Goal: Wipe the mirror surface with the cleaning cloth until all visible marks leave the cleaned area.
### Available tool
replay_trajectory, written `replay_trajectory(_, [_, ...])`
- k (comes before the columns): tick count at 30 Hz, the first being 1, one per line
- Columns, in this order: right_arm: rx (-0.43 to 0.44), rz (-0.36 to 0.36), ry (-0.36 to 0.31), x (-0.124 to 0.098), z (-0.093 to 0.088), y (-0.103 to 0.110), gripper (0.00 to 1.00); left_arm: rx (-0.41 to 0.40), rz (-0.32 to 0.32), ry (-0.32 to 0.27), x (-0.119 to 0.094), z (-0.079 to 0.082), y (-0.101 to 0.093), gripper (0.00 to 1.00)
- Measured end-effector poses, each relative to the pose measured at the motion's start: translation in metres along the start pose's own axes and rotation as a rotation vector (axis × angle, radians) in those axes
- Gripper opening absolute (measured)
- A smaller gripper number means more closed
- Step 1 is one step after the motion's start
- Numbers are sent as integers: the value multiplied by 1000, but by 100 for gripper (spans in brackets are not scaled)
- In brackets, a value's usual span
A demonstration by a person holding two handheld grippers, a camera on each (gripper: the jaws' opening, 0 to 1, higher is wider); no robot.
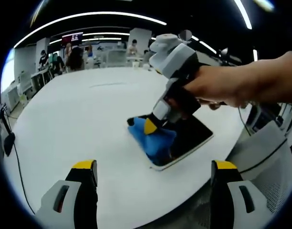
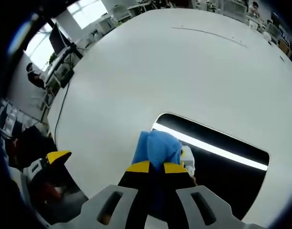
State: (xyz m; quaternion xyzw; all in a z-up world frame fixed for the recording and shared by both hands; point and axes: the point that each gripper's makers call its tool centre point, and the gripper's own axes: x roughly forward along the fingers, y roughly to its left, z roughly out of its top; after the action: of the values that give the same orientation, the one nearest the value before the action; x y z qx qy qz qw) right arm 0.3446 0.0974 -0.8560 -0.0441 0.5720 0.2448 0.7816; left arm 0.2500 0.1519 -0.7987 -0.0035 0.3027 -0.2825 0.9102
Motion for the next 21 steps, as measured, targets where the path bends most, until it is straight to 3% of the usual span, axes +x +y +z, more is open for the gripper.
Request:
replay_trajectory(2, [-2, -2, 1, 1, 3, -2, 2, -27, 19, -3, 0, 2, 5, 100])
replay_trajectory(8, [-14, -5, 2, 1, 10, -4, 2, -5, 11, -7, 3, 10, 0, 100])
replay_trajectory(12, [-10, -4, 3, 2, 16, -6, 2, 115, 17, -19, 6, 11, -5, 100])
replay_trajectory(16, [4, 6, 14, 4, 21, -8, 2, 95, 0, -22, 7, 11, -6, 100])
replay_trajectory(21, [14, 9, 15, 6, 28, -11, 2, 64, 24, -5, 7, 6, 1, 100])
